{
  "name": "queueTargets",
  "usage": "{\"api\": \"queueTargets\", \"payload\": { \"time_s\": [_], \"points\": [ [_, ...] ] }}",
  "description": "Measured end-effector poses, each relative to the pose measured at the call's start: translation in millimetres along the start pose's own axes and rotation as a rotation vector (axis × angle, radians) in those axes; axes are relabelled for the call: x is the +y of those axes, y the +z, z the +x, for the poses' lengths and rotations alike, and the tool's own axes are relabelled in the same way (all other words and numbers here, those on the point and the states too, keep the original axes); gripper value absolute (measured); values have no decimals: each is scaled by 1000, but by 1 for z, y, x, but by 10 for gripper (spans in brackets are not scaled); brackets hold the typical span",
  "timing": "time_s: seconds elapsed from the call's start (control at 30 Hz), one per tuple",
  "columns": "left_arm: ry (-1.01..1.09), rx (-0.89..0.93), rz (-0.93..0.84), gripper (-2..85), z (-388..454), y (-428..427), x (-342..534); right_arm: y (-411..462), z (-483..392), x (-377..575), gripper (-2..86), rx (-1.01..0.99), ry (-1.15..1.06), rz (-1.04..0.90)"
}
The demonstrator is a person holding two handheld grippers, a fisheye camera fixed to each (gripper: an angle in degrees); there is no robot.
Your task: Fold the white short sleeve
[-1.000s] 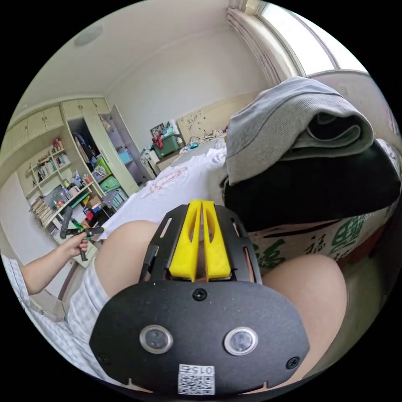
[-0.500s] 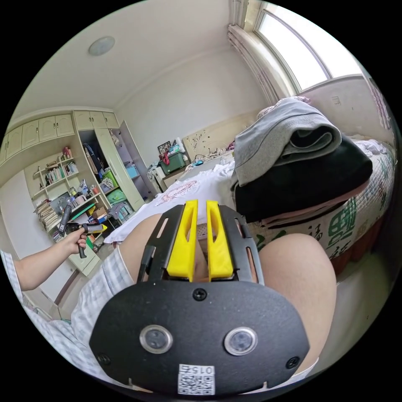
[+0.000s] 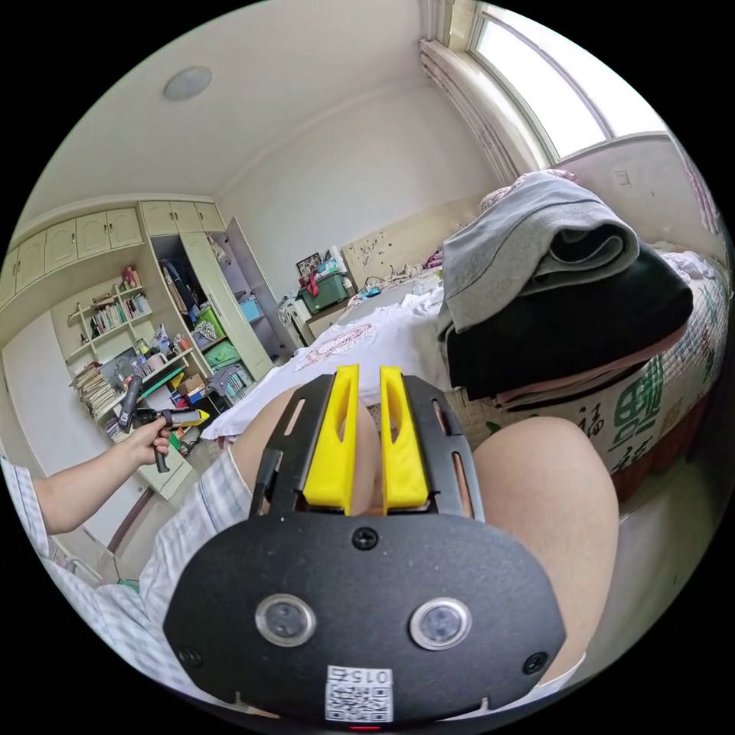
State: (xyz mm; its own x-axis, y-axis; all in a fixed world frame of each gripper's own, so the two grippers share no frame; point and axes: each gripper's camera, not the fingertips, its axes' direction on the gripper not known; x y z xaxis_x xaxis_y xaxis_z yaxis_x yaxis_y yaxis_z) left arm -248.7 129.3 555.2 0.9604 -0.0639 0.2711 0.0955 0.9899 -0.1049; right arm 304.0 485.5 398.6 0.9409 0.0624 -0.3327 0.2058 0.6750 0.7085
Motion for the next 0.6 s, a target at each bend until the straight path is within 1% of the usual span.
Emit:
{"api": "queueTargets", "payload": {
  "time_s": [0.2, 0.37, 0.47, 0.6],
  "points": [
    [37, -24, -8, 54, 4, 3, -8, 30, -23, -14, 56, 27, -13, -58],
    [120, -69, -31, 57, 14, 3, -10, 55, -50, -26, 56, 77, -43, -94],
    [187, -89, 23, 58, 20, -7, -7, 68, -69, -36, 50, 116, -78, -97],
    [211, -93, 64, 56, 25, -21, -7, 86, -94, -51, 43, 182, -139, -94]
  ]
}}
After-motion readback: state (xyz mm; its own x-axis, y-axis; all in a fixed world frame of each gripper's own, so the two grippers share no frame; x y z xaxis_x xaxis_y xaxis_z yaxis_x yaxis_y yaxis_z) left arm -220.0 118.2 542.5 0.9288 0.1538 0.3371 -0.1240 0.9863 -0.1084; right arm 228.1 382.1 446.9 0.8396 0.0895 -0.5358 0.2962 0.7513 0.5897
